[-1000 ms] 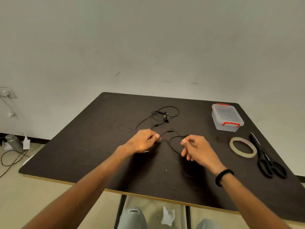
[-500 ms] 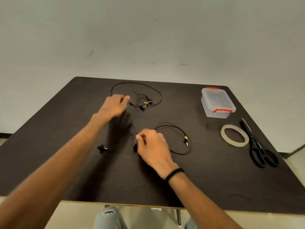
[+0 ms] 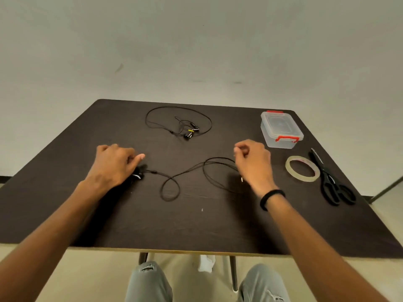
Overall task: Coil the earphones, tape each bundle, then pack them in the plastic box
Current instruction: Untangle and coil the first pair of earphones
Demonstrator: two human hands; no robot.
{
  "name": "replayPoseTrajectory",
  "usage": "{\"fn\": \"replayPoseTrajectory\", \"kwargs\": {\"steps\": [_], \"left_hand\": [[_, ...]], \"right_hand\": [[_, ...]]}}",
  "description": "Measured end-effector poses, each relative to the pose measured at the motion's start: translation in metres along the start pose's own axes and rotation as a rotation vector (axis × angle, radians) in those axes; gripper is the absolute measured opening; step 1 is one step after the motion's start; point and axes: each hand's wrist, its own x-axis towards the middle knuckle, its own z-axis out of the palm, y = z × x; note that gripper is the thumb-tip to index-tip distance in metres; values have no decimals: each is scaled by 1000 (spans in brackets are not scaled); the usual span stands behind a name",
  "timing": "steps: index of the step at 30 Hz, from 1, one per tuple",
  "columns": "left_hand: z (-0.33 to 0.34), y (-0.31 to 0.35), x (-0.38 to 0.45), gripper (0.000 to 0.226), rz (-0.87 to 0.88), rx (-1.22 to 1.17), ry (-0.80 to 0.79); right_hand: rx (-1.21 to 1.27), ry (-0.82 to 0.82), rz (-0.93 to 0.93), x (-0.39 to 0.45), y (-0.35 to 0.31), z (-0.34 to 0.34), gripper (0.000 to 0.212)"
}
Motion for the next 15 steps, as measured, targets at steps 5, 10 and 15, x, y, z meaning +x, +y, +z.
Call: {"fn": "replayPoseTrajectory", "kwargs": {"steps": [5, 10, 15], "left_hand": [[-22, 20, 7, 21, -146, 35, 9], [-19, 108, 21, 22, 42, -115, 97], [21, 183, 49, 27, 25, -274, -35]], "right_hand": [[-280, -231, 73, 24, 24, -10, 18], [-270, -336, 27, 28, 12, -5, 24], [-331, -372, -37, 39, 17, 8, 6]]}}
